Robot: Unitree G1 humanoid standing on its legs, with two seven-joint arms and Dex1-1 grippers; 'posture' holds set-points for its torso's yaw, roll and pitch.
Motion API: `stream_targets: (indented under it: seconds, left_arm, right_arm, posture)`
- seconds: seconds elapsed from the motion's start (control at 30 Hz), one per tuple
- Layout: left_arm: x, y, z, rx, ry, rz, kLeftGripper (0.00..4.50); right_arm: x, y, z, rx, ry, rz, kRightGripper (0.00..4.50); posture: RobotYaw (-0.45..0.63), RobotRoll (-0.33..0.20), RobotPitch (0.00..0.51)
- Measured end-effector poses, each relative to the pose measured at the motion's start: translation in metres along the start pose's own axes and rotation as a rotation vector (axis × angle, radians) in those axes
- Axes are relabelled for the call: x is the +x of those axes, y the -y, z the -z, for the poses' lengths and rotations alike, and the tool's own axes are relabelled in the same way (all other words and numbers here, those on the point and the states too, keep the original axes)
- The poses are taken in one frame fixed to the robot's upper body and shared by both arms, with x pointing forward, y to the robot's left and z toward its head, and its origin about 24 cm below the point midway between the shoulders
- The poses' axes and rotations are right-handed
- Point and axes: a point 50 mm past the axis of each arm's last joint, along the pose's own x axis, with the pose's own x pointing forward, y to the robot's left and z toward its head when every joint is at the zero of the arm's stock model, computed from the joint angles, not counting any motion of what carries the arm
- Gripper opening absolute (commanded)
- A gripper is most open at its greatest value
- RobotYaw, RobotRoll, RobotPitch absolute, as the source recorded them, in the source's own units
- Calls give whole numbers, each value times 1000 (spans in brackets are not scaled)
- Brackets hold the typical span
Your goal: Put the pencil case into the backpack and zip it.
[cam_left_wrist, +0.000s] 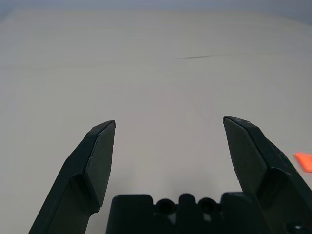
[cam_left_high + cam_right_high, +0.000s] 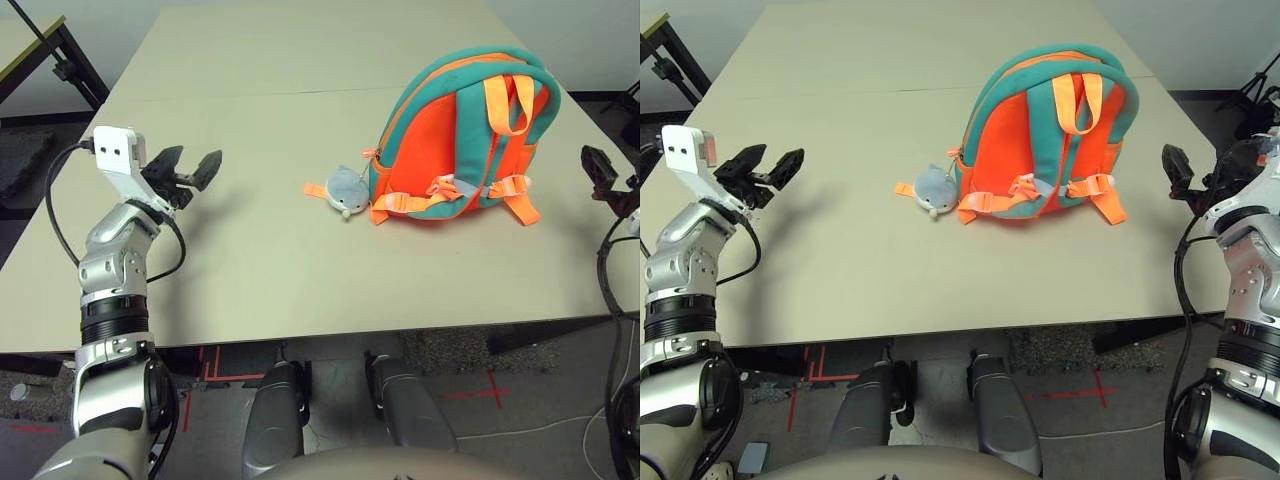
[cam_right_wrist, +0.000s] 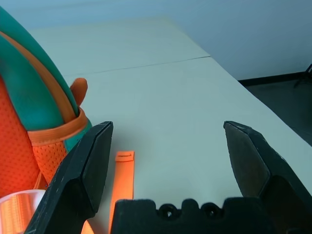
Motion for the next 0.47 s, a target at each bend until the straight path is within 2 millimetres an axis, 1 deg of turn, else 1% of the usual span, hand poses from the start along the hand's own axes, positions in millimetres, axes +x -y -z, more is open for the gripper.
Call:
stream_targets:
  seconds: [0.3,0.47]
  left_arm:
    - [-13,-18,12,-5,-6,-108,4432]
    - [-16,-21,12,2,-1,-126,4432]
  right_arm:
    - [-4,6,11,-11,1,4,4500]
    - [-1,2,13,-11,4,-22,4500]
  posture:
    - [-129,0,178]
    - [-129,0,181]
